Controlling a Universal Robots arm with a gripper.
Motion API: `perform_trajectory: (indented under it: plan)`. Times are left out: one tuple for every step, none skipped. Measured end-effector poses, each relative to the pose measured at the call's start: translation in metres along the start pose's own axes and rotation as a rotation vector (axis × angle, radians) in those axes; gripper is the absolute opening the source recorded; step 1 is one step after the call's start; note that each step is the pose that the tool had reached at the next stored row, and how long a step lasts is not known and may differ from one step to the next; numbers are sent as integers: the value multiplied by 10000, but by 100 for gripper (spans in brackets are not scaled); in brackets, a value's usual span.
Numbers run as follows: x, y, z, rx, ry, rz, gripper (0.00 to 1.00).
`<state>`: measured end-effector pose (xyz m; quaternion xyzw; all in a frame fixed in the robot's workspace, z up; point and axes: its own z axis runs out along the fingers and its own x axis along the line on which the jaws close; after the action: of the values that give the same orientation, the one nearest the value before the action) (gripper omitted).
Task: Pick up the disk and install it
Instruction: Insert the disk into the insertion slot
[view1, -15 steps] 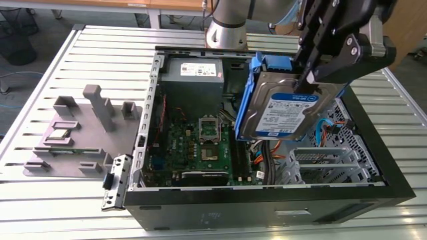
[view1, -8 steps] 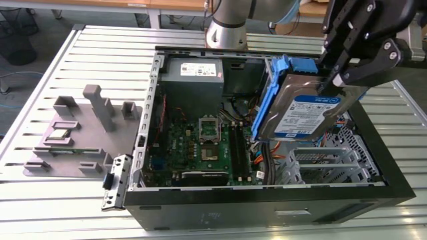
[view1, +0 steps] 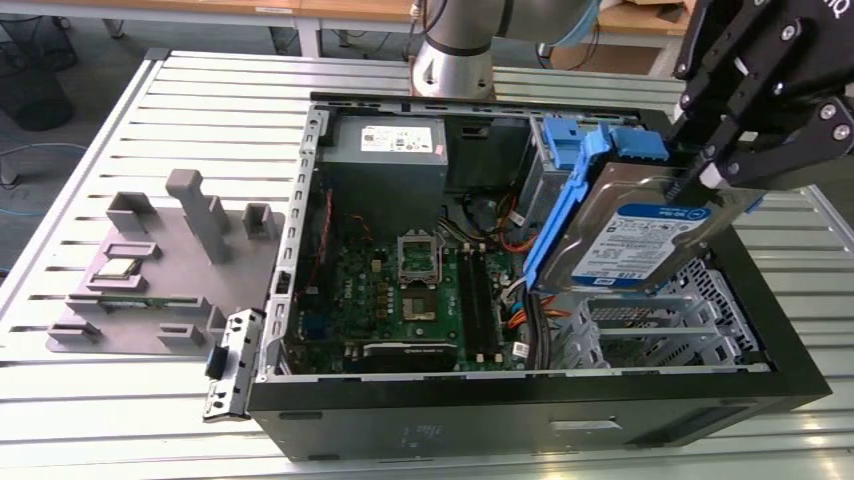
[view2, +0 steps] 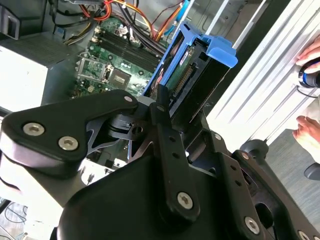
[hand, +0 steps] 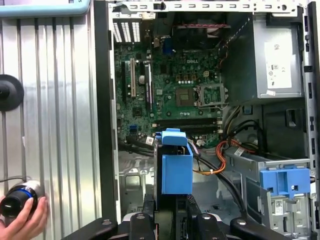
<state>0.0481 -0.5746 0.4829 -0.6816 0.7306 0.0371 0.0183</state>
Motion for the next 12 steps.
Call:
perform_trajectory:
  plan:
    - [14, -14, 1, 0, -1, 0, 35]
    - [23, -30, 2, 0, 0, 0, 35]
    - [29, -43, 5, 0, 0, 1, 35]
    - [32, -57, 11, 0, -2, 1, 35]
    - [32, -70, 15, 0, -3, 0, 35]
    - [32, -84, 18, 0, 0, -2, 35]
    - [31, -96, 20, 0, 1, -2, 35]
    - [31, -100, 20, -1, 3, -3, 35]
    - [31, -100, 20, -1, 3, -2, 35]
    - [32, -100, 21, 0, 1, -1, 35]
    - [32, -101, 21, 0, 0, -2, 35]
    - [32, -101, 21, 0, 0, -2, 35]
